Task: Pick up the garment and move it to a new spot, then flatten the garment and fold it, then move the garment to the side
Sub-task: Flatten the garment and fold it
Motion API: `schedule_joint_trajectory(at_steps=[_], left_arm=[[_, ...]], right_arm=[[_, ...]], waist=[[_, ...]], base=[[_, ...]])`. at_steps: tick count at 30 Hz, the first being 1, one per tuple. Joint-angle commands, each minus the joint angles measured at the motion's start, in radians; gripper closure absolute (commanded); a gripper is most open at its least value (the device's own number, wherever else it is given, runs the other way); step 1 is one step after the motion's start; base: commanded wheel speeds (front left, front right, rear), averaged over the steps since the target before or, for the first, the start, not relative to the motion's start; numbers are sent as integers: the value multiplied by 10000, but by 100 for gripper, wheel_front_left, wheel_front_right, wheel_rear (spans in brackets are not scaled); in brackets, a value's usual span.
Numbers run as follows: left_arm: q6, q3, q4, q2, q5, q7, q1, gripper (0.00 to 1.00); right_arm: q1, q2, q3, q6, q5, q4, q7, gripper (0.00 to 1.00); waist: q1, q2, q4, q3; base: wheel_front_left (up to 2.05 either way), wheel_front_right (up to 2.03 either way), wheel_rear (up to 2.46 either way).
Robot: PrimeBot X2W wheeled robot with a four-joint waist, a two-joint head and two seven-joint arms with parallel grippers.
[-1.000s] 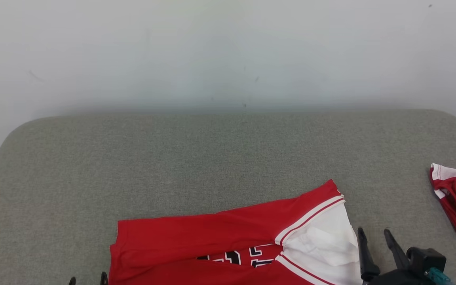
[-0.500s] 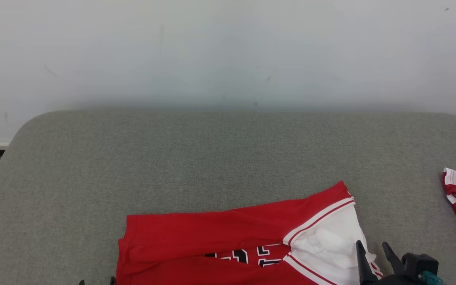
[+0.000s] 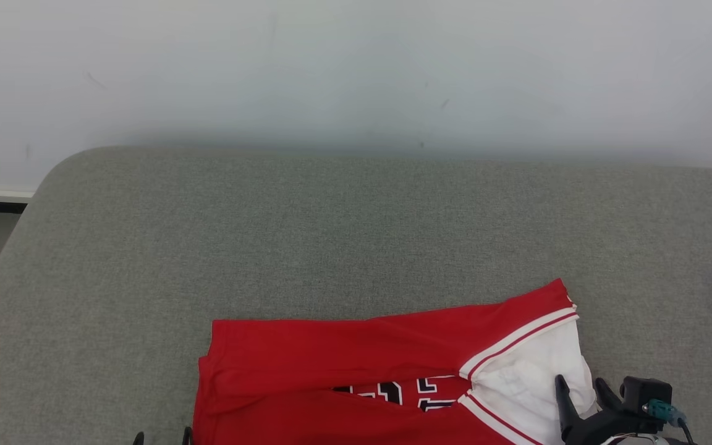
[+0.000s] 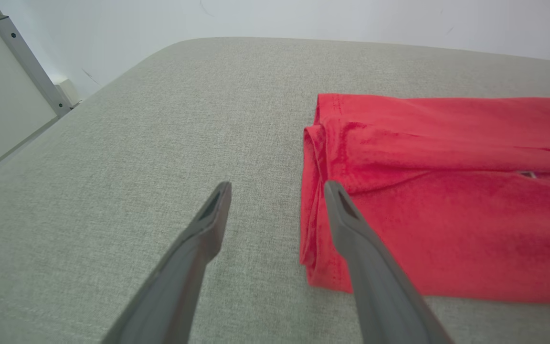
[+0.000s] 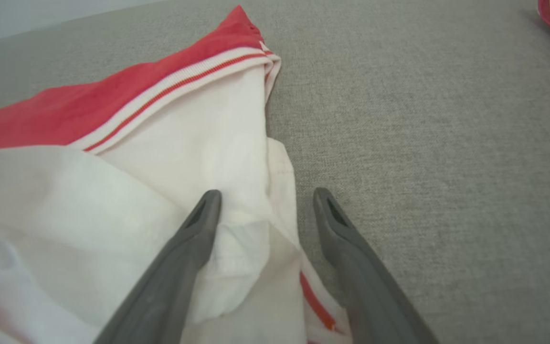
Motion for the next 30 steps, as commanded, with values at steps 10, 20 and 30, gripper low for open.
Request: schedule_joint_trajectory(at_steps=[10, 20, 30], left_arm=[[62, -2, 43, -13, -92, -28, -118, 0], [20, -50, 0, -14, -63, -28, -97, 0], [13, -181, 108, -14, -264, -28, -2, 0]], right_arm=[[200, 358, 1296, -5, 1211, 978, 695, 100], [-215, -594, 588, -38, 1565, 536, -340, 100], [647, -17, -1702, -31, -121, -2672, -369, 100]], waist=[[0, -1, 24, 24], [0, -1, -23, -134], [0, -1, -395, -353]], base=[[0, 0, 0], [0, 0, 0], [0, 0, 0]])
